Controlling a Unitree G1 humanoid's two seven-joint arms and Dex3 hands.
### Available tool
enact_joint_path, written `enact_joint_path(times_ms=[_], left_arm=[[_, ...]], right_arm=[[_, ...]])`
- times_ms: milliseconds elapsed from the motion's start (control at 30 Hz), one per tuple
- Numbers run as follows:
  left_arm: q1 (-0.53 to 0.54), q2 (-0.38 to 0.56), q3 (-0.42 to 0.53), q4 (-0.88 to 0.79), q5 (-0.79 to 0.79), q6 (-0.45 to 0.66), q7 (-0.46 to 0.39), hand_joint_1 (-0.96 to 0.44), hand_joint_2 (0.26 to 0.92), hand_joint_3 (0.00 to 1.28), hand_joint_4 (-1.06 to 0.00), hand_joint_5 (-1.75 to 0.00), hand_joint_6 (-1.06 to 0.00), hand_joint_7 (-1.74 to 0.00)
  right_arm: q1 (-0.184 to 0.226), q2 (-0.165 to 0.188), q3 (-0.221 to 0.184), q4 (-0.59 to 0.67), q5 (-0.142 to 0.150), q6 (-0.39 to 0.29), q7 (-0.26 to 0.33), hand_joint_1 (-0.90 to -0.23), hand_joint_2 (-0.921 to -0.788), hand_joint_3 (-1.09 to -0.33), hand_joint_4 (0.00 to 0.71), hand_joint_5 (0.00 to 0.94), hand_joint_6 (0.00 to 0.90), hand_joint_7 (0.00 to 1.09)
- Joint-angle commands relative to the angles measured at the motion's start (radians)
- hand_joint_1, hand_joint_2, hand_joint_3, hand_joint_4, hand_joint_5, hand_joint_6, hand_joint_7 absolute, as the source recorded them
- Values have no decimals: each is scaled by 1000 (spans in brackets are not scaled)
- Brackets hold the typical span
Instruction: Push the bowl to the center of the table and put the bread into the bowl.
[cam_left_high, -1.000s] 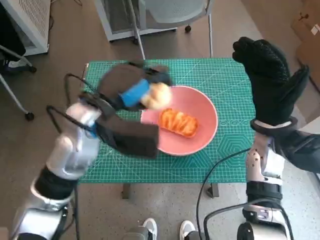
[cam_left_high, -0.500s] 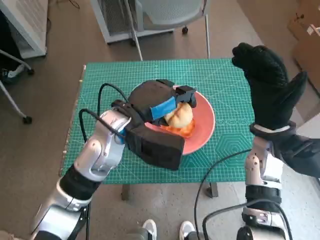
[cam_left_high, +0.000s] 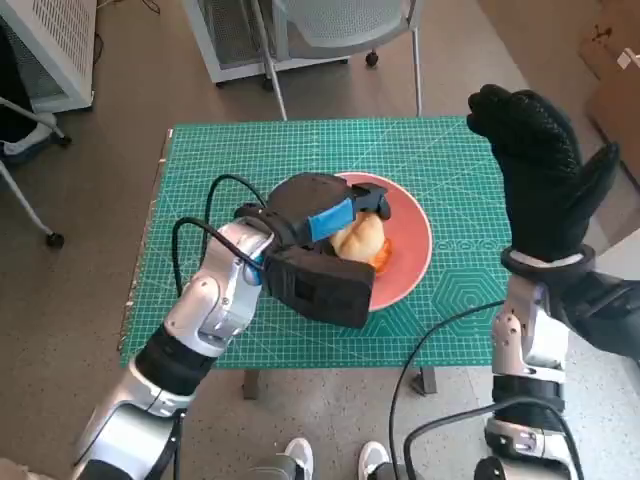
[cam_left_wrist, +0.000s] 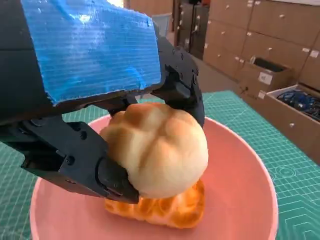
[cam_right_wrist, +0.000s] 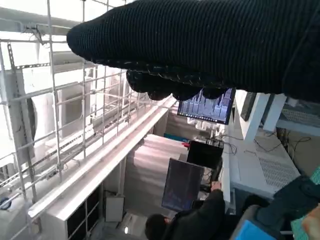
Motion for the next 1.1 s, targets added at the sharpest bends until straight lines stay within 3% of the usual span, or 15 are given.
enact_joint_path(times_ms=[33, 467, 800, 1100], left_arm=[[10, 3, 33, -10, -49, -33, 2, -287, 809, 14, -183, -23, -303, -100], [17, -1, 164, 67, -275, -170, 10, -315, 773, 1, -50, 0, -241, -34], [74, -62, 329, 139, -519, -344, 76, -447, 791, 7, -53, -5, -260, -43], [103, -119, 439, 134, -732, -376, 54, -404, 817, 12, -64, -4, -269, -46]], right_arm=[[23, -8, 3, -2, -8, 20, -13, -588, -921, -642, 346, 1, 394, 5], [12, -10, 5, 6, -13, 13, -15, -589, -921, -637, 350, 2, 394, 4], [0, -7, 9, 12, -23, 7, -21, -590, -921, -636, 351, 2, 390, 2], [-23, -15, 6, 22, -26, 14, -27, -590, -921, -632, 354, 2, 396, 4]])
